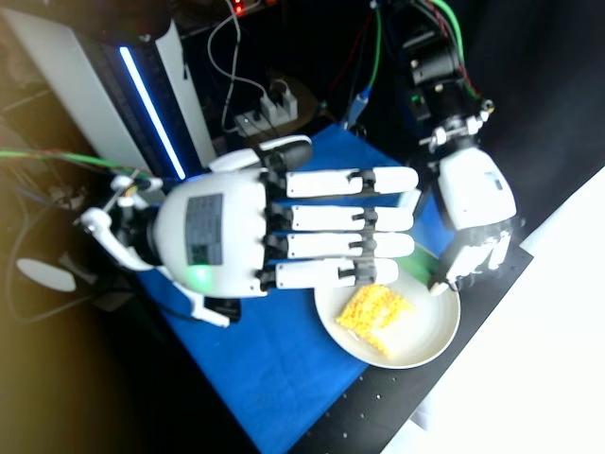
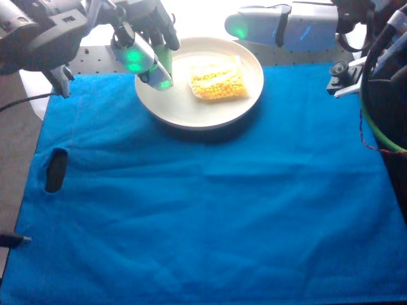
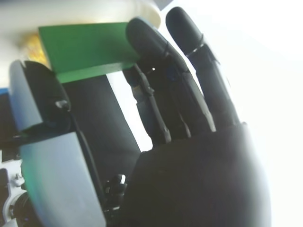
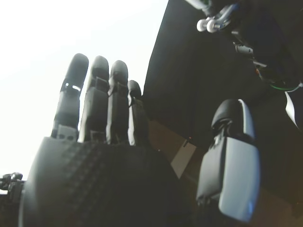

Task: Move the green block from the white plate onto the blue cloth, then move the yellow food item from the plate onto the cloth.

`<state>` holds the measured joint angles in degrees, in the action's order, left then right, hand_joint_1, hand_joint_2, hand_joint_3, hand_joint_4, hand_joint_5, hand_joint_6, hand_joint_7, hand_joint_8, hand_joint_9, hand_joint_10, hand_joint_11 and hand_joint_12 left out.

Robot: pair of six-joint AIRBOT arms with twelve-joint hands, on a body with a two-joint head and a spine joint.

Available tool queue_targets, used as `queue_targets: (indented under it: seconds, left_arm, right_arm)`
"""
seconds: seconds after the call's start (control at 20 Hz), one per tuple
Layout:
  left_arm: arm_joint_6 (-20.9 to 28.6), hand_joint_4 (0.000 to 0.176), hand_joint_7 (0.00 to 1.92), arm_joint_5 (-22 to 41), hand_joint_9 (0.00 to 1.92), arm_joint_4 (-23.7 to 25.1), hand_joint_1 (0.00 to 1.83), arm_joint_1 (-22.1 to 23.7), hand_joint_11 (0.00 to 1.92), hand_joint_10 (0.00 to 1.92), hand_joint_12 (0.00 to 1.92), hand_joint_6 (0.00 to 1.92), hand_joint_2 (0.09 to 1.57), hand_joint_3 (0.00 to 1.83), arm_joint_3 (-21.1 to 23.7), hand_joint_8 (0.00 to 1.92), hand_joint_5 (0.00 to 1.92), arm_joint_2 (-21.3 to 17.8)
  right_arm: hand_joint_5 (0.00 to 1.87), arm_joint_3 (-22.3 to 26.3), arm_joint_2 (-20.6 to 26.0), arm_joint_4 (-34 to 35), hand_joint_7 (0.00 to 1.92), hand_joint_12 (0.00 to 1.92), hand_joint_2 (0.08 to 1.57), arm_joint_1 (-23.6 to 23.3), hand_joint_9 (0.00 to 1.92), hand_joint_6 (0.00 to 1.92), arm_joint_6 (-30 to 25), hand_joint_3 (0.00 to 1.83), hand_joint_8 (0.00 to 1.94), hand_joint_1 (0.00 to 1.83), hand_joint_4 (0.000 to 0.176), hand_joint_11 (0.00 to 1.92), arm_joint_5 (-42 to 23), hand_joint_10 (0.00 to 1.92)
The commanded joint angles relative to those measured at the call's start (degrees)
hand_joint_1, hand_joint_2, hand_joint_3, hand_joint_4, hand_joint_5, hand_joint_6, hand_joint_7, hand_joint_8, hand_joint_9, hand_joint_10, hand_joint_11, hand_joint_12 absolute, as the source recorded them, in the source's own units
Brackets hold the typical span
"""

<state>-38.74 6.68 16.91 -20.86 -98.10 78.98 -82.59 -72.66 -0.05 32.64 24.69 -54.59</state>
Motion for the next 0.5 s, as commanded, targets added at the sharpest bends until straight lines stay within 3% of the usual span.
queue_targets:
  seconds: [0.0, 0.05, 0.1, 0.15, 0.2, 0.25, 0.3, 0.4, 0.45]
  left_arm:
    - [0.3, 0.000, 0.98, 6.8, 0.98, 0.2, 1.27, 1.4, 0.84, 0.96, 1.19, 0.69, 1.12, 0.00, 0.6, 1.22, 1.02, -0.9]
    - [0.3, 0.000, 1.03, 7.0, 1.04, 0.8, 1.27, 1.9, 0.90, 0.86, 1.10, 0.65, 1.09, 0.00, 1.4, 1.13, 1.05, -1.5]
    - [0.3, 0.000, 1.05, 7.2, 1.08, 1.3, 1.28, 2.3, 0.92, 0.87, 1.18, 0.64, 1.09, 0.00, 2.3, 1.10, 1.05, -2.2]
    - [0.3, 0.000, 1.06, 7.5, 1.08, 1.9, 1.27, 2.6, 0.92, 0.82, 1.19, 0.77, 1.09, 0.00, 3.4, 1.07, 0.99, -2.9]
    - [0.3, 0.000, 1.05, 8.0, 1.08, 2.9, 1.27, 2.7, 0.92, 0.80, 1.18, 0.82, 1.10, 0.00, 4.8, 1.07, 0.96, -3.8]
    - [0.3, 0.000, 1.06, 8.5, 1.10, 4.1, 1.27, 2.8, 0.96, 0.86, 1.19, 0.82, 1.10, 0.00, 6.4, 1.07, 0.95, -4.9]
    - [0.3, 0.000, 1.07, 9.1, 1.09, 5.7, 1.28, 2.9, 0.96, 0.88, 1.21, 0.74, 1.09, 0.00, 8.1, 1.06, 1.01, -6.0]
    - [0.3, 0.000, 1.03, 10.0, 1.04, 8.6, 1.26, 3.0, 0.94, 0.92, 1.18, 0.72, 1.09, 0.00, 11.3, 1.11, 1.04, -8.0]
    - [0.3, 0.000, 0.96, 10.4, 1.05, 10.2, 1.36, 3.0, 0.96, 1.11, 1.07, 0.74, 1.09, 0.01, 13.1, 1.09, 0.98, -9.1]
  right_arm:
    - [0.29, 0.0, -0.3, 1.0, 0.47, 1.01, 0.89, -1.1, 0.36, 0.01, -0.3, 0.00, 0.00, 0.51, 0.041, 0.00, -7.1, 0.00]
    - [0.29, 0.0, -0.3, 1.0, 0.47, 1.01, 0.90, -1.1, 0.37, 0.01, -0.3, 0.00, 0.00, 0.50, 0.045, 0.00, -7.1, 0.00]
    - [0.30, -0.1, -0.3, 1.1, 0.46, 1.01, 0.89, -1.1, 0.36, 0.01, -0.3, 0.00, 0.00, 0.49, 0.046, 0.00, -7.1, 0.00]
    - [0.30, -0.1, -0.3, 1.1, 0.46, 1.01, 0.89, -1.1, 0.38, 0.01, -0.3, 0.00, 0.00, 0.50, 0.037, 0.00, -7.0, 0.01]
    - [0.30, -0.2, -0.3, 1.1, 0.45, 0.96, 0.89, -1.1, 0.37, 0.00, -0.3, 0.00, 0.00, 0.50, 0.046, 0.00, -7.0, 0.00]
    - [0.29, -0.3, -0.3, 1.2, 0.45, 0.98, 0.88, -1.1, 0.38, 0.00, -0.3, 0.00, 0.00, 0.49, 0.043, 0.00, -7.0, 0.01]
    - [0.28, -0.4, -0.3, 1.4, 0.43, 0.95, 0.87, -1.1, 0.36, 0.00, -0.3, 0.00, 0.00, 0.50, 0.054, 0.00, -7.0, 0.00]
    - [0.28, -0.4, -0.3, 1.6, 0.45, 0.98, 0.85, -1.1, 0.40, 0.00, -0.3, 0.00, 0.00, 0.49, 0.046, 0.00, -7.0, 0.01]
    - [0.28, -0.4, -0.3, 1.6, 0.46, 0.98, 0.86, -1.1, 0.39, 0.00, -0.3, 0.00, 0.01, 0.50, 0.044, 0.00, -7.0, 0.01]
